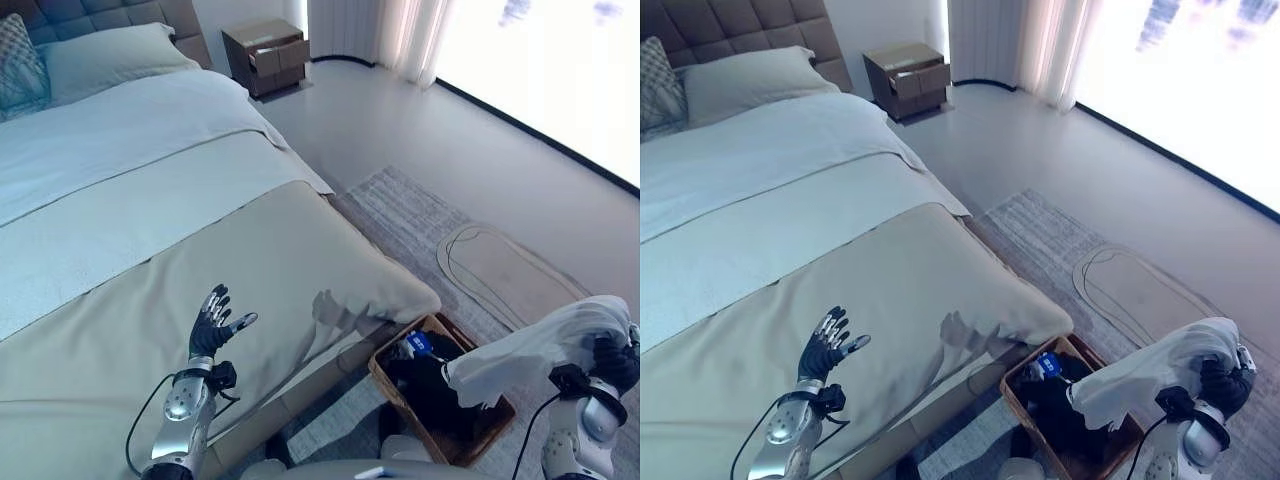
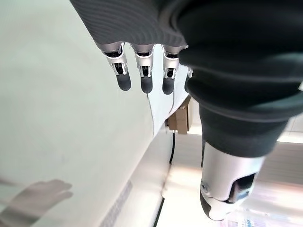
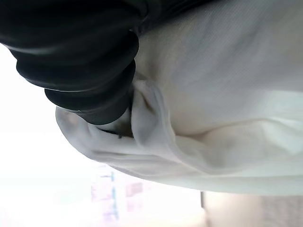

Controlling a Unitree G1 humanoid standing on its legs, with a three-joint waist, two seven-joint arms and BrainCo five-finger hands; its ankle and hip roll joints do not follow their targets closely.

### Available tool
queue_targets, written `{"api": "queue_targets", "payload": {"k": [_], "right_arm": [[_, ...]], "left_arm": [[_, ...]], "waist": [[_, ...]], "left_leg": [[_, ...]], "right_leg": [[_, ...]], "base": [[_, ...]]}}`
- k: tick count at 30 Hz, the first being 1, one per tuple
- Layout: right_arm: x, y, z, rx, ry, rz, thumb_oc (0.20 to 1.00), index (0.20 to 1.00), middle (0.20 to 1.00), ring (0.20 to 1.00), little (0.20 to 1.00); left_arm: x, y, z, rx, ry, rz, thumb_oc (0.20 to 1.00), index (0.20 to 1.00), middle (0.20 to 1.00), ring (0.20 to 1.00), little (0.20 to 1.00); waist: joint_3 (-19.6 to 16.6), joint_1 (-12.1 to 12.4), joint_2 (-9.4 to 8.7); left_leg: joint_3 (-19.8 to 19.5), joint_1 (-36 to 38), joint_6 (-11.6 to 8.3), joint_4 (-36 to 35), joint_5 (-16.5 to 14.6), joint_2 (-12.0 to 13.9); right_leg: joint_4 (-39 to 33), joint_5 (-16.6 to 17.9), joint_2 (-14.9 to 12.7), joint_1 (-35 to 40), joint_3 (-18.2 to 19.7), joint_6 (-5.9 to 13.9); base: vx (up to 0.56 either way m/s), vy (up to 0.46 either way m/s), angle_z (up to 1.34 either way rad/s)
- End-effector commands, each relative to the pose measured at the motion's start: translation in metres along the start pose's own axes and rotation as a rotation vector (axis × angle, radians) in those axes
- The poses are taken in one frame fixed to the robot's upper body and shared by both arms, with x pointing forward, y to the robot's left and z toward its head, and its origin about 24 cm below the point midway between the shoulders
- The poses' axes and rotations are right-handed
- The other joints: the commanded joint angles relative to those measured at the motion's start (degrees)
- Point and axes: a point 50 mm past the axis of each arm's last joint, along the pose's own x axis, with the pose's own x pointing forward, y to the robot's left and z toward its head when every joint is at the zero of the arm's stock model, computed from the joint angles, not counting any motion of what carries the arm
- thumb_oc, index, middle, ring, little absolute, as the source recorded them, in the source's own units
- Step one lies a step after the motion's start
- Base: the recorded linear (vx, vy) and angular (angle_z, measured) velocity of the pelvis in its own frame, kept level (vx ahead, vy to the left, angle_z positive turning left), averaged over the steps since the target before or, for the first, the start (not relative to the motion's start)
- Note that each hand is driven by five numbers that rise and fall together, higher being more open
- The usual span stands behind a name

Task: Pick up clothes into the bucket

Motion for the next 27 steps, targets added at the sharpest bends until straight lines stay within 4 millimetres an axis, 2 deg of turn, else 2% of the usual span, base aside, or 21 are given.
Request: {"api": "queue_targets", "payload": {"k": [1, 3, 4, 7, 12, 15, 18, 19, 25, 27], "right_arm": [[0.024, 0.028, 0.033, 0.007, -0.160, 0.088, 0.200, 0.200, 0.200, 0.200, 0.200], [0.030, 0.042, 0.033, 0.008, -0.155, 0.107, 0.200, 0.200, 0.200, 0.200, 0.200], [0.030, 0.043, 0.033, 0.009, -0.157, 0.107, 0.200, 0.200, 0.200, 0.200, 0.200], [0.034, 0.060, 0.041, 0.015, -0.188, 0.147, 0.200, 0.200, 0.200, 0.200, 0.200], [0.040, 0.074, 0.045, 0.013, -0.206, 0.146, 0.200, 0.200, 0.200, 0.200, 0.200], [0.049, 0.084, 0.053, 0.003, -0.233, 0.127, 0.200, 0.200, 0.200, 0.200, 0.200], [0.054, 0.086, 0.058, -0.002, -0.247, 0.115, 0.200, 0.200, 0.200, 0.200, 0.200], [0.059, 0.087, 0.063, -0.011, -0.264, 0.105, 0.200, 0.200, 0.200, 0.200, 0.200], [0.070, 0.089, 0.063, -0.050, -0.246, 0.077, 0.200, 0.200, 0.200, 0.200, 0.200], [0.075, 0.090, 0.061, -0.099, -0.226, 0.075, 0.200, 0.200, 0.200, 0.200, 0.200]], "left_arm": [[0.012, 0.001, 0.038, -0.079, -0.204, 0.002, 1.000, 1.000, 1.000, 1.000, 1.000], [0.016, -0.008, 0.051, -0.091, -0.259, -0.032, 1.000, 1.000, 1.000, 1.000, 1.000], [0.016, -0.008, 0.051, -0.091, -0.261, -0.031, 1.000, 1.000, 1.000, 1.000, 1.000], [0.022, -0.020, 0.071, -0.109, -0.345, -0.066, 1.000, 1.000, 1.000, 1.000, 1.000], [0.025, -0.028, 0.092, -0.128, -0.437, -0.082, 1.000, 1.000, 1.000, 1.000, 1.000], [0.025, -0.034, 0.109, -0.151, -0.511, -0.094, 1.000, 1.000, 1.000, 1.000, 1.000], [0.024, -0.038, 0.117, -0.155, -0.545, -0.105, 1.000, 1.000, 1.000, 1.000, 1.000], [0.022, -0.042, 0.125, -0.156, -0.582, -0.124, 1.000, 1.000, 1.000, 1.000, 1.000], [0.019, -0.047, 0.140, -0.192, -0.649, -0.150, 1.000, 1.000, 1.000, 1.000, 1.000], [0.020, -0.048, 0.143, -0.229, -0.658, -0.150, 1.000, 1.000, 1.000, 1.000, 1.000]], "waist": [[2.75, -0.25, -0.55], [5.60, -0.47, 0.29], [5.57, -0.42, 0.30], [8.98, -0.83, 0.64], [11.43, -0.80, 1.61], [13.27, -0.43, 2.81], [14.03, -0.29, 3.37], [14.93, -0.19, 4.12], [15.56, 0.38, 6.31], [15.56, 0.93, 7.20]], "left_leg": [[-2.61, -6.48, 1.29, 14.99, -8.08, 1.00], [-1.86, -9.54, 1.39, 18.55, -9.07, 1.19], [-1.81, -9.86, 1.39, 18.90, -9.22, 1.25], [-1.27, -15.63, 1.39, 24.52, -10.74, 1.78], [-0.57, -22.41, 1.58, 30.41, -12.44, 2.52], [-0.06, -28.32, 1.83, 36.12, -14.80, 3.62], [0.32, -31.71, 2.00, 38.85, -15.56, 3.79], [0.41, -34.17, 2.13, 40.25, -15.79, 3.64], [0.49, -40.32, 2.55, 43.83, -16.76, 3.13], [0.22, -41.33, 2.10, 45.33, -18.70, 3.11]], "right_leg": [[8.04, -0.50, -2.96, -3.33, -0.62, 1.09], [11.57, -1.49, -3.04, -7.36, 0.92, 0.66], [11.94, -1.64, -3.03, -7.76, 1.07, 0.65], [17.51, -3.11, -3.07, -14.06, 2.70, -0.10], [23.26, -4.84, -2.80, -21.64, 4.53, -1.02], [29.08, -7.01, -1.68, -28.60, 6.62, -1.78], [31.64, -7.59, -1.30, -32.31, 7.75, -2.06], [33.06, -7.84, -1.22, -34.81, 8.23, -2.25], [37.33, -9.01, -0.73, -41.82, 10.11, -2.88], [39.53, -11.23, -0.41, -43.42, 10.69, -2.76]], "base": [[-0.15, 0.016, -0.21], [-0.15, 0.009, -0.20], [-0.16, -0.015, -0.17], [-0.16, -0.030, -0.10], [-0.14, -0.025, -0.10], [-0.08, 0.009, -0.10], [-0.08, 0.011, -0.18], [-0.06, 0.009, -0.20], [-0.02, 0.023, -0.03], [0.07, 0.049, -0.04]]}}
